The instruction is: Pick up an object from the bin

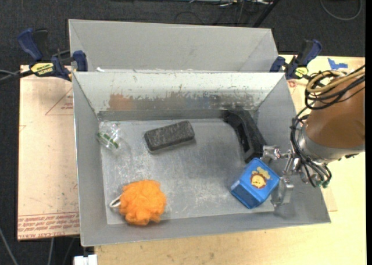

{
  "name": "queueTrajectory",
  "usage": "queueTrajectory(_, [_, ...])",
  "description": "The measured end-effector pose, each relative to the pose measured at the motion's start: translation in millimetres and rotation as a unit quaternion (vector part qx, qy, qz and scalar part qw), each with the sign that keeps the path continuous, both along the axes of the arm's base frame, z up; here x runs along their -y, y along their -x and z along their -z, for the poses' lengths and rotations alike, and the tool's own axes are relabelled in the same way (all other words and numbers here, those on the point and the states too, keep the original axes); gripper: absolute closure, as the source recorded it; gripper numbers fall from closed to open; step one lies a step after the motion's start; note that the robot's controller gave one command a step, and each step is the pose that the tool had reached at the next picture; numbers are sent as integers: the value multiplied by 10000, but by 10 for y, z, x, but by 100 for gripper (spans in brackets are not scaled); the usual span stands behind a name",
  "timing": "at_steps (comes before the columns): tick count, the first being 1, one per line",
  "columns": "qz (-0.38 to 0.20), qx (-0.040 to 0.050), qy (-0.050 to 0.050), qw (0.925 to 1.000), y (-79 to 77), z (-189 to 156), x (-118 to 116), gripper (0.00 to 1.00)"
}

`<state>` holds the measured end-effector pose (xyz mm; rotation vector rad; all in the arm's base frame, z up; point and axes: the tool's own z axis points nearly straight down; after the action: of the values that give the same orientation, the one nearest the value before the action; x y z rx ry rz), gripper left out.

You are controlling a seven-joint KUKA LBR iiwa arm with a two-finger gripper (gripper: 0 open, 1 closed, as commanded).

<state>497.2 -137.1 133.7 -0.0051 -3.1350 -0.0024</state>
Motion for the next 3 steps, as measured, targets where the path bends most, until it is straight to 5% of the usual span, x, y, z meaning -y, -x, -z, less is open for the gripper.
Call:
queueTrajectory(1, [-15, 35, 7, 10000, -20, -40, -4, 0])
queueTrajectory(2, [-1416, 55, 35, 9899, -285, 493, -113, 100])
queueTrajectory(3, [-1418, 62, 38, 9899, -289, 493, -112, 100])
